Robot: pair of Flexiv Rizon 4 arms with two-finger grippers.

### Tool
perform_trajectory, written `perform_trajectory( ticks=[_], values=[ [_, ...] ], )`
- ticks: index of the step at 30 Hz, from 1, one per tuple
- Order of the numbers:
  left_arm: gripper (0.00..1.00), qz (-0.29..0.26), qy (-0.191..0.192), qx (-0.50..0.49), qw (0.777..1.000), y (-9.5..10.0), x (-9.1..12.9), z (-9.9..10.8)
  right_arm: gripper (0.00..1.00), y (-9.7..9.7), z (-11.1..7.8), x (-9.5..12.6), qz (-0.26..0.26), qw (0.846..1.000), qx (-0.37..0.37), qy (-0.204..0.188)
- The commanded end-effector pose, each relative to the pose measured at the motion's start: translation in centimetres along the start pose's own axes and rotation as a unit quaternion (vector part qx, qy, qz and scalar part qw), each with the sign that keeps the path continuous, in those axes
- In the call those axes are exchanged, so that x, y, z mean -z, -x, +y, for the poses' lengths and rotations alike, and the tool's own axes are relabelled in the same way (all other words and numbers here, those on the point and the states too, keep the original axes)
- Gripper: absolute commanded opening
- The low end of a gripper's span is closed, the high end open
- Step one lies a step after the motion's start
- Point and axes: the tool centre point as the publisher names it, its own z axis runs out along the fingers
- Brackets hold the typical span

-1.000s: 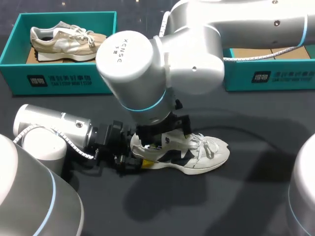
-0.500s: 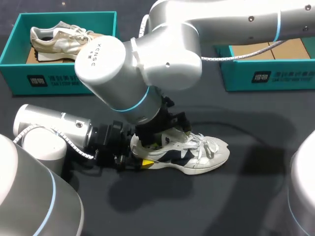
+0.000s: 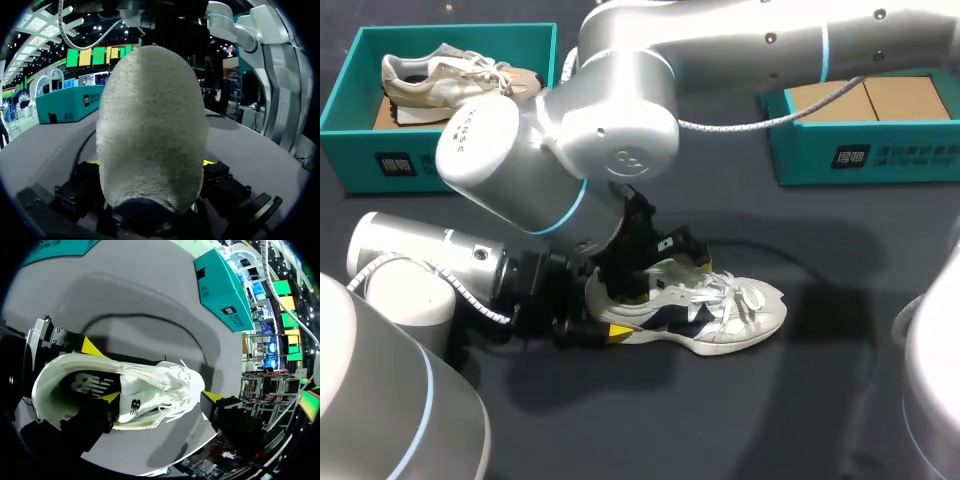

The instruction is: Take the shoe out of the shoebox, open the shoe tongue, remove and reinsert the insole, then place the shoe into the shoebox

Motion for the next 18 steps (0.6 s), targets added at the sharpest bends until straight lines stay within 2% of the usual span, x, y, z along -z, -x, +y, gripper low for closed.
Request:
perform_trajectory(
  ticks=[1,14,17,18],
  values=[
    [0.0,0.0,0.001,0.0,1.0,-0.2,-0.3,0.2,1.0,-0.1,-0.1,-0.2,-0.217,0.885,-0.411,-0.01],
    [0.0,0.0,0.001,0.0,1.0,-0.2,-0.3,0.2,1.0,2.2,-0.6,-0.2,-0.185,0.886,-0.424,-0.018],
    [0.0,0.0,0.001,0.0,1.0,-0.2,-0.3,0.2,0.89,2.6,-0.8,-0.3,-0.175,0.888,-0.425,-0.023],
    [0.0,0.0,0.001,0.0,1.0,-0.2,-0.3,0.2,0.82,2.7,-0.9,-0.2,-0.174,0.888,-0.425,-0.023]
  ],
)
